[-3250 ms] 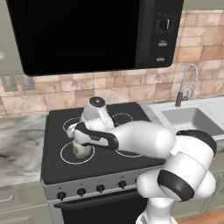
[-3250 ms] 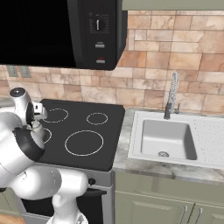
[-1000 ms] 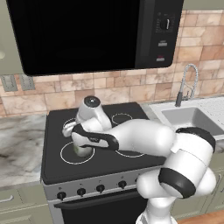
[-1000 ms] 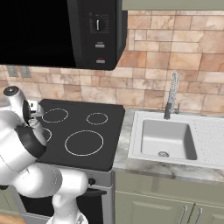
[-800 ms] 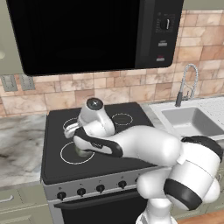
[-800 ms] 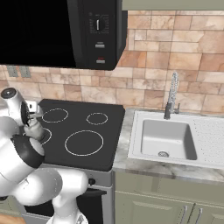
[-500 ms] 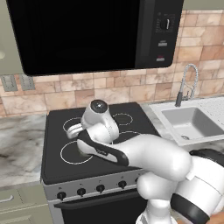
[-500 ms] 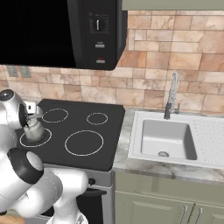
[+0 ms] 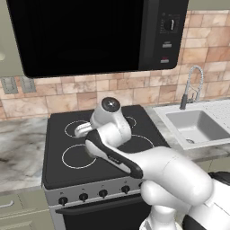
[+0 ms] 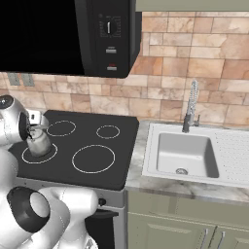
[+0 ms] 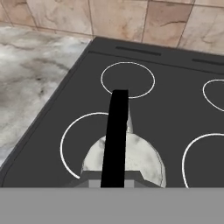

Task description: The kettle is done boiling. Turn off the stove, then wait for 300 timesteps before moving the kettle to the dining table.

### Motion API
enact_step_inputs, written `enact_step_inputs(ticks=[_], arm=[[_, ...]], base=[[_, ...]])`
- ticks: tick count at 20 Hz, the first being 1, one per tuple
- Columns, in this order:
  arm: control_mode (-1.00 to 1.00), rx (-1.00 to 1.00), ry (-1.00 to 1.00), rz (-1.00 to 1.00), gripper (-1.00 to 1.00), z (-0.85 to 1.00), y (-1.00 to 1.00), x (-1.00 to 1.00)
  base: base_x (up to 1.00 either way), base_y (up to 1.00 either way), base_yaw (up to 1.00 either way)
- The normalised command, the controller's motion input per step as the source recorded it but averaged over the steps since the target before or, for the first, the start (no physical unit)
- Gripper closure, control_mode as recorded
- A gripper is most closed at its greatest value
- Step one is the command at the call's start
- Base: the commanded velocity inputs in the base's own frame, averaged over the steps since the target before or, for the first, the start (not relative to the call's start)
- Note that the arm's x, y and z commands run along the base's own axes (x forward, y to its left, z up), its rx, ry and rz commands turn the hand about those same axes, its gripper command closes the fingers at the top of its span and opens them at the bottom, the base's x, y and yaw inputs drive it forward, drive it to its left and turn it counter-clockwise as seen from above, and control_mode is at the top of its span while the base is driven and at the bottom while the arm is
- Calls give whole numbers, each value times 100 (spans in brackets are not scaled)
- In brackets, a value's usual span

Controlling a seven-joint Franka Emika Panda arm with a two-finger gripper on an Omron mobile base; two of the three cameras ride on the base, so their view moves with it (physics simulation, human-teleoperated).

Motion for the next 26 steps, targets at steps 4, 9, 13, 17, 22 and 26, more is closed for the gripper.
enact_step_inputs(ticks=[4, 9, 13, 17, 22, 26], arm=[[-100, 0, 0, -9, 100, 21, -23, -26], [-100, 0, 0, -9, 100, 24, -25, -27], [-100, 0, 0, -9, 100, 30, -17, -29], [-100, 0, 0, -7, 100, 32, -18, -31], [-100, 1, 0, -6, 100, 20, -23, -32], [-100, 2, 0, -2, 100, 0, -17, -31]], base=[[0, 0, 0], [0, 0, 0], [0, 0, 0], [0, 0, 0], [0, 0, 0], [0, 0, 0]])
